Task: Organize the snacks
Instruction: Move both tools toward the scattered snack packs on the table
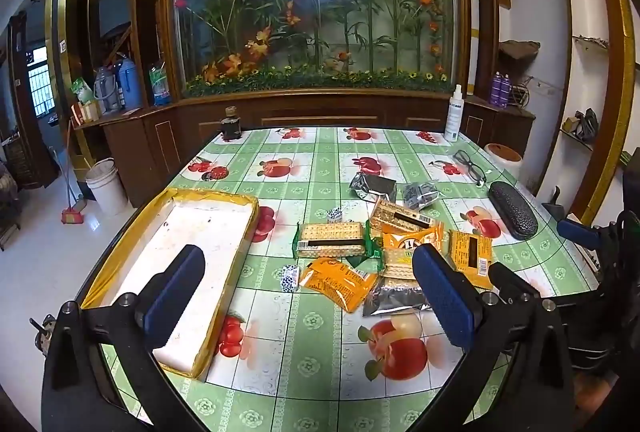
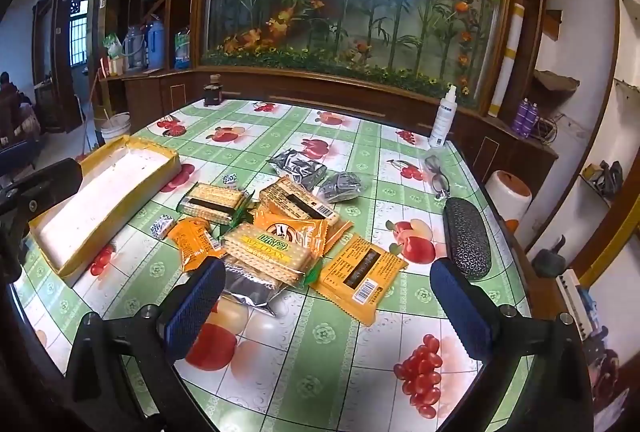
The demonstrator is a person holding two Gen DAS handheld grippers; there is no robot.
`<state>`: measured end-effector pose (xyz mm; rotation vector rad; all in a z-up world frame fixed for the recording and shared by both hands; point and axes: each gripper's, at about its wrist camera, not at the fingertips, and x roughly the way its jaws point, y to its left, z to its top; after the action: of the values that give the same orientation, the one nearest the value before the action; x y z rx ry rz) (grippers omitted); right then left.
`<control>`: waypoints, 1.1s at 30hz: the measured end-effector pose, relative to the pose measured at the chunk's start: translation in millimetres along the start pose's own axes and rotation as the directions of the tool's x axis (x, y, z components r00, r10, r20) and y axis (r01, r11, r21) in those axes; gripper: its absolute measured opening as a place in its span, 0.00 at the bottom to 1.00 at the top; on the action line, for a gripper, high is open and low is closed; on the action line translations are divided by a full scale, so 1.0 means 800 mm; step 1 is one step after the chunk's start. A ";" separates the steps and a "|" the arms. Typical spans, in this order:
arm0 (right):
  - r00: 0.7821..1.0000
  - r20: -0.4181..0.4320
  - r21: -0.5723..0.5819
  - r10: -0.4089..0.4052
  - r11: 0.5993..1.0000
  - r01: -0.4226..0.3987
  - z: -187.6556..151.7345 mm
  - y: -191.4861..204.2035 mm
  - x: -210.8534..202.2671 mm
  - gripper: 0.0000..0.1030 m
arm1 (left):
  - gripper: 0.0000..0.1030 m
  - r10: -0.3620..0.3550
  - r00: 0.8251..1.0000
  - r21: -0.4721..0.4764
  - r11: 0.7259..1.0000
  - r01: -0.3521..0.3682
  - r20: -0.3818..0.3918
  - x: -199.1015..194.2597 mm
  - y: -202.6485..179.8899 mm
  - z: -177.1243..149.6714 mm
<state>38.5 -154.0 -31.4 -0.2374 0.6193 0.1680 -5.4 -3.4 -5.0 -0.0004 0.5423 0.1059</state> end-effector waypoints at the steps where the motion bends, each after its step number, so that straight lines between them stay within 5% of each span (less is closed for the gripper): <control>1: 1.000 -0.003 0.001 0.001 1.000 -0.001 0.000 0.000 0.001 1.00 | 1.00 0.004 1.000 0.001 1.000 -0.004 -0.005 0.003 0.000 -0.002; 33: 0.994 -0.027 -0.023 -0.108 0.994 0.107 -0.004 -0.009 0.016 1.00 | 1.00 0.023 0.997 0.012 1.000 -0.022 -0.075 0.032 0.001 -0.016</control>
<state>48.5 -160.4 -40.4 -0.2934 0.6314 0.0673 9.5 -0.4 -28.9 0.0125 0.6177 0.1250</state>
